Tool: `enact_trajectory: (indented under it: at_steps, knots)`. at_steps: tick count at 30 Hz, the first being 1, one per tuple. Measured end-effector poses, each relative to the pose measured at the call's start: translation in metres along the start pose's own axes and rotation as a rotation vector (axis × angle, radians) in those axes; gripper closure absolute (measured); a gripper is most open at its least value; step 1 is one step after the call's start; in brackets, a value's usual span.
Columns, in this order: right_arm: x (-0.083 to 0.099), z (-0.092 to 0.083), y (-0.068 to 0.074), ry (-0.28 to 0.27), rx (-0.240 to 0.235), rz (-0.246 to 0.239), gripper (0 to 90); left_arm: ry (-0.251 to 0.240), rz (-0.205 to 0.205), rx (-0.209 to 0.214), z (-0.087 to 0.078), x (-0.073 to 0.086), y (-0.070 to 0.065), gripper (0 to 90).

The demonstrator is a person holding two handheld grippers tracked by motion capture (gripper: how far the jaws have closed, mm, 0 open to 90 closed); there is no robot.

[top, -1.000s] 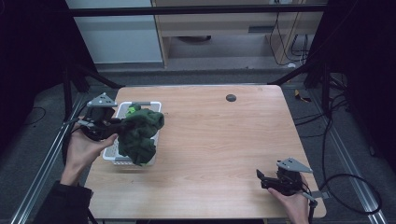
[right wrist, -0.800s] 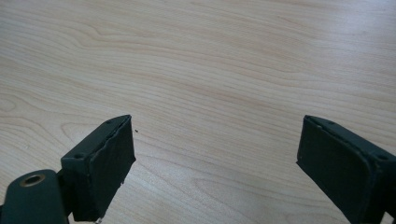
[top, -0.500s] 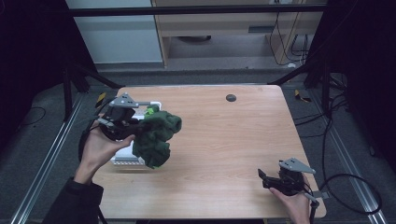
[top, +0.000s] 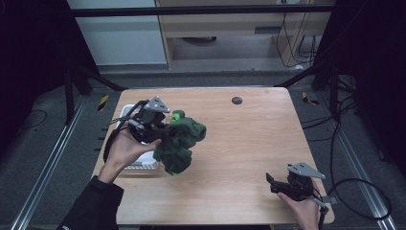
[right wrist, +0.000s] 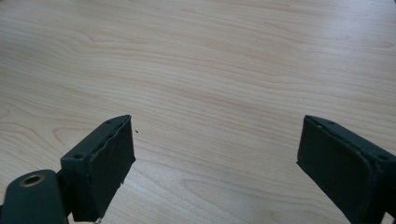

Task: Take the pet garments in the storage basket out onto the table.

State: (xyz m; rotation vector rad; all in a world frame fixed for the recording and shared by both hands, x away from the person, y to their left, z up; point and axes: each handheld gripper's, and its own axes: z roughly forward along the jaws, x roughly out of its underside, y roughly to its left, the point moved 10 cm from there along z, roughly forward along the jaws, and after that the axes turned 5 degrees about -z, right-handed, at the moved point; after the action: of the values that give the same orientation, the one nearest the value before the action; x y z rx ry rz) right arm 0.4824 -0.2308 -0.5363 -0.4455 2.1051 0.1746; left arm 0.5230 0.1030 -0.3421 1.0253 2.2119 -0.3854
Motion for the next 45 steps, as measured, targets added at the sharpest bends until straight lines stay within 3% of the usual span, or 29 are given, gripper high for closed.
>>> enact_trajectory:
  at_steps: [28, 45]
  knots:
    - [-0.001, -0.001, -0.003, -0.011, 0.006, 0.021, 9.5, 0.122, 0.115, 0.060, 0.062, -0.010, -0.031, 82.5]
    - [-0.001, -0.001, -0.005, -0.014, 0.017, 0.007, 9.6, 0.182, 0.137, 0.086, 0.102, 0.001, -0.043, 82.3]
